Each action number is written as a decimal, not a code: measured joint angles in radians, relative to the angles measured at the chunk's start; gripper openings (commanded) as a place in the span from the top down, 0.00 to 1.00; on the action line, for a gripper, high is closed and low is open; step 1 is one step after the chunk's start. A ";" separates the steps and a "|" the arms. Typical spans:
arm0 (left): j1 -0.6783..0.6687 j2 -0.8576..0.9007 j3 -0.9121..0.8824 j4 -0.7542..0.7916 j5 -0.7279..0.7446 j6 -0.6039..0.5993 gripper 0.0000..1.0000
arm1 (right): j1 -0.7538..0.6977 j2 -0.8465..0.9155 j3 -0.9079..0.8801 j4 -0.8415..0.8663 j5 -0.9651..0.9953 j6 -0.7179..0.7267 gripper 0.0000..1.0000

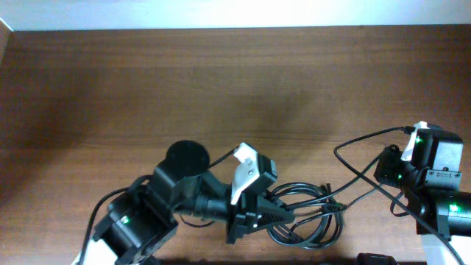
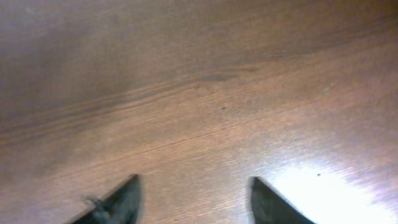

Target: Untangle cables

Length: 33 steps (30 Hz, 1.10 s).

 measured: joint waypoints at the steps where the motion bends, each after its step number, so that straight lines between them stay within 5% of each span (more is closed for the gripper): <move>1: -0.001 -0.012 0.000 0.000 -0.006 0.001 1.00 | 0.000 0.000 0.000 0.000 0.003 0.005 0.20; 5: -0.002 -0.027 0.000 0.000 -0.040 0.005 1.00 | -0.001 -0.014 0.000 0.000 0.008 0.006 0.01; 10: -0.002 -0.027 0.000 -0.011 -0.072 0.016 1.00 | -0.002 -0.116 0.000 -0.003 -0.073 -0.003 0.01; 19: -0.002 -0.026 0.000 -0.027 -0.153 0.027 1.00 | -0.002 -0.346 0.000 -0.047 -0.503 -0.227 0.01; 33: -0.002 -0.022 0.001 -0.172 -0.356 0.097 1.00 | -0.002 -0.357 0.000 0.006 -0.962 -0.351 0.01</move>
